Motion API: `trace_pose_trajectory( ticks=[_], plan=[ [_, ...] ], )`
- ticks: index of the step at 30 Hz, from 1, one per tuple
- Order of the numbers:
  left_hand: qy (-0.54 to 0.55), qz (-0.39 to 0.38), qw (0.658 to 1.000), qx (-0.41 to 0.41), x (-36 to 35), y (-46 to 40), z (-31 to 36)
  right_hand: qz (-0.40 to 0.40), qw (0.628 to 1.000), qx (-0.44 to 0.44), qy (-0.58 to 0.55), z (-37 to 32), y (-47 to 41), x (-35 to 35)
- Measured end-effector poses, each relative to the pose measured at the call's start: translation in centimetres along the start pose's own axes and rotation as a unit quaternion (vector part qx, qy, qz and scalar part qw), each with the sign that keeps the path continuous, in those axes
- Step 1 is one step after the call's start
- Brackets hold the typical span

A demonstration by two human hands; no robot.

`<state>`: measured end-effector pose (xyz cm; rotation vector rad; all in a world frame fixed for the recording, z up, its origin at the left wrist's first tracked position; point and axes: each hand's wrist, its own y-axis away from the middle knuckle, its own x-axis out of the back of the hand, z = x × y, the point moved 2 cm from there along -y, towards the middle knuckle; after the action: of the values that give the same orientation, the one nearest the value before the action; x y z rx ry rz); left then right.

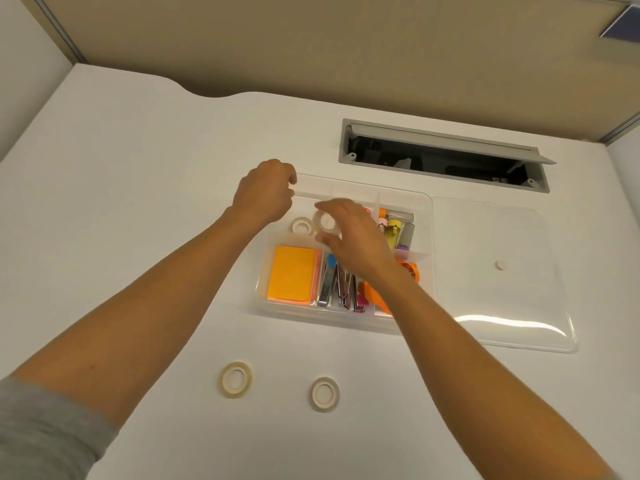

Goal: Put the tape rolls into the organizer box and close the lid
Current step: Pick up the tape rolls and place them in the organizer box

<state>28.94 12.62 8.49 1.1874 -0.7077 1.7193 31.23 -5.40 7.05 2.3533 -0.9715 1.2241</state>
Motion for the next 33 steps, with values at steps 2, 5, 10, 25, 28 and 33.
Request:
trace_pose_trajectory(
  ticks=[2,5,10,25,28,33],
  plan=[
    [0.037,-0.005,0.999,0.030,-0.2,1.2,-1.3,-0.049,0.998,0.017,0.032,-0.4,-2.1,-0.2],
    [0.093,-0.057,0.992,0.065,-1.0,2.8,-2.9,-0.101,0.988,0.050,0.104,-0.4,-4.9,-0.7],
    [0.153,-0.078,0.981,0.092,-1.8,3.8,-3.9,-0.212,0.955,0.104,0.180,0.0,-7.3,-2.3],
    [0.177,-0.074,0.976,0.100,-1.7,3.7,-4.1,-0.289,0.904,0.198,0.245,0.3,-8.6,-4.3],
    [0.184,-0.076,0.975,0.100,-1.7,3.8,-4.1,-0.297,0.895,0.214,0.256,0.2,-8.8,-4.3],
    [0.191,-0.075,0.973,0.106,-1.8,3.9,-4.2,-0.331,0.873,0.220,0.282,-0.2,-9.3,-4.5]
  ],
)
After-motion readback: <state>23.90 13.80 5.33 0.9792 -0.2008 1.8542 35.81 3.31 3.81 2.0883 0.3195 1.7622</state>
